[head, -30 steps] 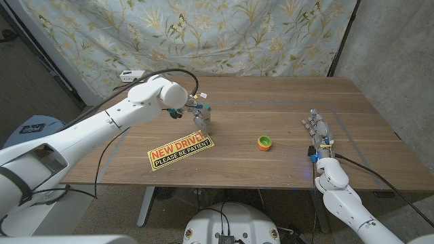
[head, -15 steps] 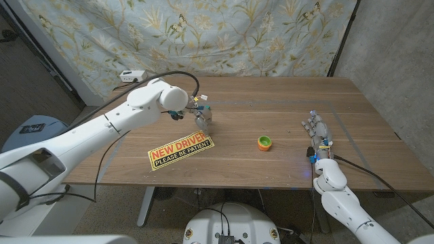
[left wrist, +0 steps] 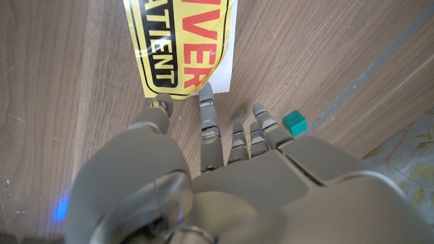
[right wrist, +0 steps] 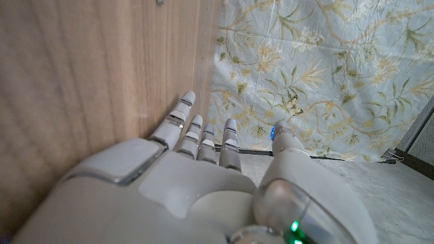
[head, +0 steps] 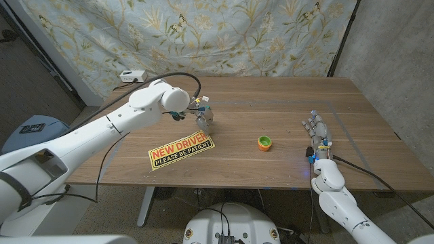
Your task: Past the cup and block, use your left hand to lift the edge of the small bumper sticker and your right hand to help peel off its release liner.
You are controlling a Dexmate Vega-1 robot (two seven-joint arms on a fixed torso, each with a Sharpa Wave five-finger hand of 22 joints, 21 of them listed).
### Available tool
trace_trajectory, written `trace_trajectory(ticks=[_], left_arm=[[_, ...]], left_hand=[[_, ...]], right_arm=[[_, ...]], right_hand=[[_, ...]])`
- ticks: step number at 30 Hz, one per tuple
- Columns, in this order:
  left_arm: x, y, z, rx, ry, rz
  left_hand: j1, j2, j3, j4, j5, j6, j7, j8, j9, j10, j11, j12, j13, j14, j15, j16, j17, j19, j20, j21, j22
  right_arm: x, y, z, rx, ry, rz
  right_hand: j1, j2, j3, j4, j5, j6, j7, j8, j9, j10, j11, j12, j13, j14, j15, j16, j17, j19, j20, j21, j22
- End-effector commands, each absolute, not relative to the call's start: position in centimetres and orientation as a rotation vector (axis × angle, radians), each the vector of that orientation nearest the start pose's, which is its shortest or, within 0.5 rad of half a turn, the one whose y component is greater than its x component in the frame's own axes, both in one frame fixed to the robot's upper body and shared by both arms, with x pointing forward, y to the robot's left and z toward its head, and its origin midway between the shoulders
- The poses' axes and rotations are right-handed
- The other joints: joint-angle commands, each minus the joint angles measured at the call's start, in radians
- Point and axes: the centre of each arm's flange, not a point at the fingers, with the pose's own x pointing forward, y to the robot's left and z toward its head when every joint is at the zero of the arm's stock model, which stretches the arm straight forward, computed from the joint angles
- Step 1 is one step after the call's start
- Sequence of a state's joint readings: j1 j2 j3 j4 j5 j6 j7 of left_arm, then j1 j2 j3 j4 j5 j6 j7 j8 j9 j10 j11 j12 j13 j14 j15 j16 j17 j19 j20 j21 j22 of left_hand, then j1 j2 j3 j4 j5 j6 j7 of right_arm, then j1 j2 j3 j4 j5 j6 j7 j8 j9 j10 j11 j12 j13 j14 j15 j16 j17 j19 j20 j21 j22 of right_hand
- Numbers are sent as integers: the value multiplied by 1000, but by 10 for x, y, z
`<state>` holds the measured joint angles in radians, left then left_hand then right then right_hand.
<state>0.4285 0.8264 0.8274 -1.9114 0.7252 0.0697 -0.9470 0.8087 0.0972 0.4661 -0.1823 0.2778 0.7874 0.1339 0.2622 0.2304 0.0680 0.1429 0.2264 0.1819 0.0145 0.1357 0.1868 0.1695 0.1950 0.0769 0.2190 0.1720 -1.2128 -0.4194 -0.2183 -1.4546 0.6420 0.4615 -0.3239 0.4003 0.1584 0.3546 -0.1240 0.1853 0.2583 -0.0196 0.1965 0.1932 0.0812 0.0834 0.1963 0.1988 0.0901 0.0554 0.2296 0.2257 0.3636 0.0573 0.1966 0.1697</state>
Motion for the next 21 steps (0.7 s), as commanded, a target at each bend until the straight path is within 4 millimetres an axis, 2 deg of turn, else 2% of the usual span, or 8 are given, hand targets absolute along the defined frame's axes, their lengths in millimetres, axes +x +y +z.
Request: trace_trajectory(ticks=[1,8,14,18,21], left_arm=[[568,140,40,2142,-198,-590],[565,138,34,2200,-220,-559],[557,137,22,2304,-330,-465],[552,135,16,2338,-392,-432],[550,135,13,2339,-444,-396]], left_hand=[[26,-6,4,-9,1,-11,-2,-3,6,6,3,-3,2,3,7,-1,2,12,4,-4,2],[48,-26,2,-10,-5,-12,-4,-1,10,14,1,-2,3,12,5,0,3,20,5,-4,2],[92,-78,-15,-2,-39,-58,-24,-10,26,32,-38,-3,6,51,-16,7,4,48,-3,-2,4],[106,-91,-21,1,-50,-81,-20,-11,35,37,-40,-4,8,62,-19,7,5,60,-5,0,6],[125,-96,-24,4,-60,-77,-28,0,47,51,-57,-2,10,89,-29,12,5,77,-9,4,7]], right_arm=[[583,-336,-164,335,-550,-226],[584,-336,-166,345,-548,-234],[586,-332,-168,355,-545,-228],[586,-331,-168,356,-548,-226],[586,-330,-169,358,-548,-227]], right_hand=[[-1,5,5,5,4,2,-4,-3,2,-3,4,5,0,2,0,6,4,5,6,5,5],[-3,6,5,6,4,-1,-6,-4,2,-5,2,4,1,2,1,6,5,6,5,5,6],[-4,6,5,7,4,-4,-7,-5,2,-6,3,4,1,2,2,7,6,6,6,5,6],[-4,6,5,7,4,-7,-8,-6,2,-7,3,4,1,2,2,7,6,6,6,5,6],[-5,6,5,7,4,-7,-10,-5,2,-7,2,4,1,2,1,7,6,6,6,5,6]])
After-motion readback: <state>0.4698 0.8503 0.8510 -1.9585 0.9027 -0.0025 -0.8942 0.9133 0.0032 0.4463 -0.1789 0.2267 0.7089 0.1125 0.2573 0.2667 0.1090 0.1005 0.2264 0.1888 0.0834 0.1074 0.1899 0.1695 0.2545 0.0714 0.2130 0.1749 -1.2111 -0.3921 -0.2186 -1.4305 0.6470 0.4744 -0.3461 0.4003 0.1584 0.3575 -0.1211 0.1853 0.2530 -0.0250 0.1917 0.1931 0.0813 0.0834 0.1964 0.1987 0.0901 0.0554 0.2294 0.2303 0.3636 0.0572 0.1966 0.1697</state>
